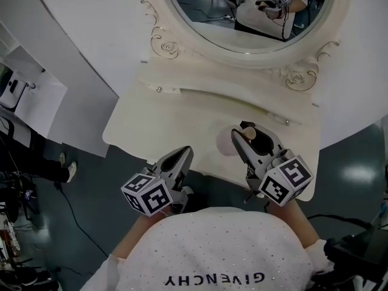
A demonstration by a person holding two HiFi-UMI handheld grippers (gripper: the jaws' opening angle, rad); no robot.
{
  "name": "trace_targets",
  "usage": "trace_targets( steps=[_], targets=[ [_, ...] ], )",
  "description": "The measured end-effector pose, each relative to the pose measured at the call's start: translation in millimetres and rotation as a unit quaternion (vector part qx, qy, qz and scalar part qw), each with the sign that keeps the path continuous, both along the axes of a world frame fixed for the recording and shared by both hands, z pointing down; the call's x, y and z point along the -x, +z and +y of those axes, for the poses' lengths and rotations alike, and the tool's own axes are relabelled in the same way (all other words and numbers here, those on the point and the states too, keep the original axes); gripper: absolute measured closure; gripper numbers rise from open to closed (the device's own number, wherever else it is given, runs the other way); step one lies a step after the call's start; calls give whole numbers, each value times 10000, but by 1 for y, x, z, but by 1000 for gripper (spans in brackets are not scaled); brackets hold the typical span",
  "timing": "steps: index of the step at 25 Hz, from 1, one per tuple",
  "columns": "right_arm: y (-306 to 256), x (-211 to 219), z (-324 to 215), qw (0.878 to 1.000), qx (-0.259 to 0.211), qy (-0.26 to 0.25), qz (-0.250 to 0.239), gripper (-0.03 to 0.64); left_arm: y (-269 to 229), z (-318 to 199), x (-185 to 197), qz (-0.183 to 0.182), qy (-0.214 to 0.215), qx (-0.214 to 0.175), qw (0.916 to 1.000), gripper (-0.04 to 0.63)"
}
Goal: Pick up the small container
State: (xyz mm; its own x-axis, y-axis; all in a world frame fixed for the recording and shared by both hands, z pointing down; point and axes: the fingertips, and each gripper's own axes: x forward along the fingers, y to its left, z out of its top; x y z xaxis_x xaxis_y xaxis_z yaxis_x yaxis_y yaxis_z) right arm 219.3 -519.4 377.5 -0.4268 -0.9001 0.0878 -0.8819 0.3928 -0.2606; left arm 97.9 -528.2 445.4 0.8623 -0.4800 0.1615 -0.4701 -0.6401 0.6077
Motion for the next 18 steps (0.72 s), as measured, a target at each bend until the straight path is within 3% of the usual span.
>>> trace_targets(
  steps=[10, 18],
  targets=[
    [2, -65, 77, 9994, -294, -176, 86, 486, -11, 85, -67, -18, -215, -404, 9989, 594],
    [15, -95, 132, 9982, -256, -493, 221, 486, -15, 140, -96, -57, -580, -704, 9958, 595]
  ],
)
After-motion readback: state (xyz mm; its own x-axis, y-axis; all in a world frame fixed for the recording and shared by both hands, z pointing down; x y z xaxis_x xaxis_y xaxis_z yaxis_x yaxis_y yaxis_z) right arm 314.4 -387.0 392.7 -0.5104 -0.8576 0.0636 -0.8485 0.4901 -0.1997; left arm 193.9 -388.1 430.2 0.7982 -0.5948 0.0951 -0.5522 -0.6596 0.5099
